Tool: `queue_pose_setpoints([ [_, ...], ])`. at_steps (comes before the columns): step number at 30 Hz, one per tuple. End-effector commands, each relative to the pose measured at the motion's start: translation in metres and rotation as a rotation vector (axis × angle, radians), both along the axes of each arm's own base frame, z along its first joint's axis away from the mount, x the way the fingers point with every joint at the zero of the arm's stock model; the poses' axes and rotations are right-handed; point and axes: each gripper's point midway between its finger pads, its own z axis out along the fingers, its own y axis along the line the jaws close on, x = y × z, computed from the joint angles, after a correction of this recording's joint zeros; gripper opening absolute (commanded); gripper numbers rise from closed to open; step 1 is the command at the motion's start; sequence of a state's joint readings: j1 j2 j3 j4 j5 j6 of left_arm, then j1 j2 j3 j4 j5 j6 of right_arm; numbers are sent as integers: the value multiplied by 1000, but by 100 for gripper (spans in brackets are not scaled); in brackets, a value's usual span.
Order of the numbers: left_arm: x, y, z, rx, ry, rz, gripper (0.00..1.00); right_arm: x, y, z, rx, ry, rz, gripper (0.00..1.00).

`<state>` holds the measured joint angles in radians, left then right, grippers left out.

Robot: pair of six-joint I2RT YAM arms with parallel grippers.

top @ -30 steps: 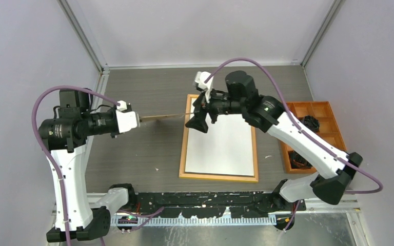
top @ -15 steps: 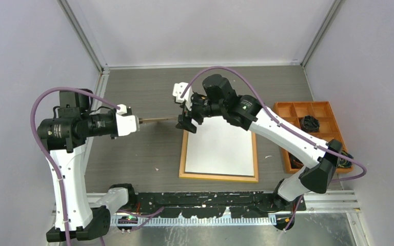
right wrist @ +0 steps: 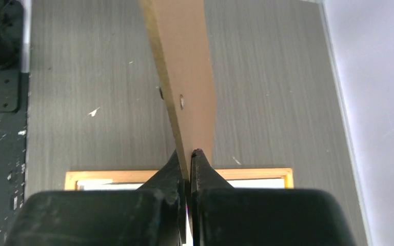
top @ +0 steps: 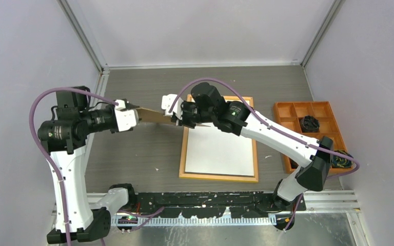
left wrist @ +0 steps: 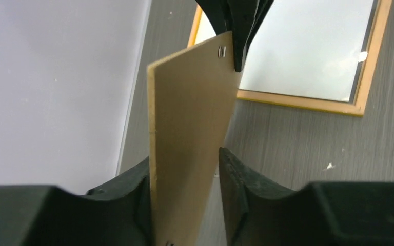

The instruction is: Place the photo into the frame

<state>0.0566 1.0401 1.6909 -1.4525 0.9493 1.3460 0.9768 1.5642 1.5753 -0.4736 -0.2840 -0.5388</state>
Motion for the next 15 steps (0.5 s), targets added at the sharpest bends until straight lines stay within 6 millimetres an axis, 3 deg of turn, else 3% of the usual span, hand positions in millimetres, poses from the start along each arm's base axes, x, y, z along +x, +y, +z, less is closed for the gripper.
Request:
queue_pose_setpoints([
  [1,7,-4,14,-120,9,86,56,6,1,41,175,34,-102,1],
  [3,23,-1,31,-181,-58,148,67,5,1,46,214,46,-117,1],
  [5,43,7,51,-262,-119,251,97,7,0,53,253,65,-150,1],
  [10,80,42,88,-422,-197,541,100,26,-11,72,385,174,-293,1],
  [15,96,62,94,-472,-147,700,100,59,-31,82,546,437,-462,1],
])
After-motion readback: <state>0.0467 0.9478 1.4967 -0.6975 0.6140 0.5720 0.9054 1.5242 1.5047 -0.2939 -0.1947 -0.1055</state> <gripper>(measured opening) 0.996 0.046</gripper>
